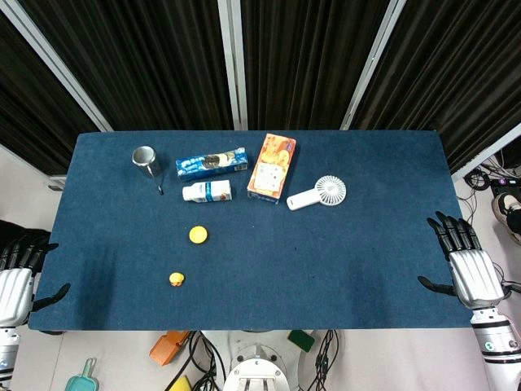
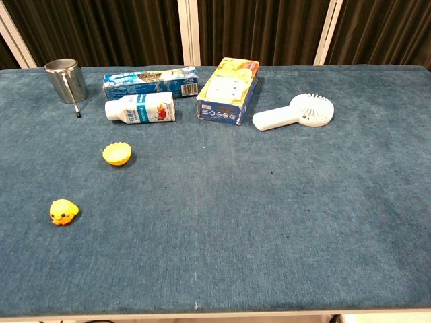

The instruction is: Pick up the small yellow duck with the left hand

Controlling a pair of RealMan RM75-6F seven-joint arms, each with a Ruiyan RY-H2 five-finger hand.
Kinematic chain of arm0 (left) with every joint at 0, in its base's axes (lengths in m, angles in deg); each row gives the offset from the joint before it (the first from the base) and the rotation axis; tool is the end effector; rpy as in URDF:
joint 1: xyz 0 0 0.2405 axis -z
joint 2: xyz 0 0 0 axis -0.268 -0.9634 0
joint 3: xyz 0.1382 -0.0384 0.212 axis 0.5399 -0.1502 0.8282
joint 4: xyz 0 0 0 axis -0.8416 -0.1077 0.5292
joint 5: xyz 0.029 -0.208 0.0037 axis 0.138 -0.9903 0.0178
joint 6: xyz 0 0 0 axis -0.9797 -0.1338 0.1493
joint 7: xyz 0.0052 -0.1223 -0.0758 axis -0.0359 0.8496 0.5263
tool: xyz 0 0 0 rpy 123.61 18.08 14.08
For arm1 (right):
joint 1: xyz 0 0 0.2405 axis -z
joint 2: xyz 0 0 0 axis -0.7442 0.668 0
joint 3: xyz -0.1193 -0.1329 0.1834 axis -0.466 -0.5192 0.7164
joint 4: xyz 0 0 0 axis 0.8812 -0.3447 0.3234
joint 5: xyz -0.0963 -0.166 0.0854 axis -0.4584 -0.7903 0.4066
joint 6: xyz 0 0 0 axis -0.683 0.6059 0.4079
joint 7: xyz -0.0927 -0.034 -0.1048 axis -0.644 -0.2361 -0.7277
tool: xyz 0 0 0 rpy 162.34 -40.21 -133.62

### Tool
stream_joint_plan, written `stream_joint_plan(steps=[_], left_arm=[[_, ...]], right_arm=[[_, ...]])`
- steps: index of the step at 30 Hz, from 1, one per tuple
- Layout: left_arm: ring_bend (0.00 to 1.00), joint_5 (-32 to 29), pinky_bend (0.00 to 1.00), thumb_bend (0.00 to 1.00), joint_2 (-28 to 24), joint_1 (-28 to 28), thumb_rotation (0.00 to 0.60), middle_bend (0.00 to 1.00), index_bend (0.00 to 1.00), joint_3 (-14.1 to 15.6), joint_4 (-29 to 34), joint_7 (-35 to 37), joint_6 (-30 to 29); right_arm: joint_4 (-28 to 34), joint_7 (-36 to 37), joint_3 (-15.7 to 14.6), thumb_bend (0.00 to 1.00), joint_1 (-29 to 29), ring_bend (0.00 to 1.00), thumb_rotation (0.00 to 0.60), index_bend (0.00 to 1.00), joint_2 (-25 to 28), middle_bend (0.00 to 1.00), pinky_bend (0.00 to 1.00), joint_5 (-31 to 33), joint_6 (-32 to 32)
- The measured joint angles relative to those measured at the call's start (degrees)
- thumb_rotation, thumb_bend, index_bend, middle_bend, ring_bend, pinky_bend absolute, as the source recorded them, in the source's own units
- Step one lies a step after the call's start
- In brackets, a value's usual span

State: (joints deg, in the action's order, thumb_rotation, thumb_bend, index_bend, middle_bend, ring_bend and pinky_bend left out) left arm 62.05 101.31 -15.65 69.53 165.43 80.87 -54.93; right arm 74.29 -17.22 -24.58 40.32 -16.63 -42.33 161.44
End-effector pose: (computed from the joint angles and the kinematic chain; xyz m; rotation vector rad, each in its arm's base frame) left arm -0.3314 0.1476 0.1503 -1.2977 -0.9659 -0.8786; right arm -0.2797 -0.1941 0.1580 1.4932 -0.9038 0.9755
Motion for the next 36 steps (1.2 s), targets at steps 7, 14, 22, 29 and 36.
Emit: stream_joint_plan(steps=[7,14,22,29,36], left_arm=[[0.02,1.31,0.00,0.19,0.15,1.10,0.600,0.12,0.21,0.15,0.98,-0.73,1.05],[0.03,6.22,0.00,0.18,1.83,5.22,0.600,0.12,0.21,0.92,2.76,-2.64,5.19],[0.04,9.46,0.00,0.20,6.24,13.15,0.600,0.12,0.26,1.82,4.06,-5.27,17.00],[0.04,7.24,0.00,0.22,12.61,18.57,0.600,0.12,0.31,1.75,3.02,-10.03,25.49],[0.04,3.88,0.00,0.23,15.09,19.40,0.600,0.12,0.33,1.73,1.23,-13.52,26.40]], right_arm=[[0.17,0.09,0.19,0.15,0.17,0.00,0.600,0.00,0.66,0.04,0.07,0.03,0.76],[-0.42,1.24,-0.06,0.15,1.26,0.00,0.600,0.00,1.08,0.04,0.07,-0.35,2.52],[-1.00,1.76,-0.38,0.15,1.71,0.00,0.600,0.00,0.86,0.04,0.07,-0.17,2.68],[-1.12,1.84,-0.48,0.15,2.10,0.00,0.600,0.00,0.98,0.04,0.07,0.26,2.83],[-1.29,1.92,-0.47,0.15,2.08,0.00,0.600,0.00,0.85,0.04,0.07,0.32,2.63]])
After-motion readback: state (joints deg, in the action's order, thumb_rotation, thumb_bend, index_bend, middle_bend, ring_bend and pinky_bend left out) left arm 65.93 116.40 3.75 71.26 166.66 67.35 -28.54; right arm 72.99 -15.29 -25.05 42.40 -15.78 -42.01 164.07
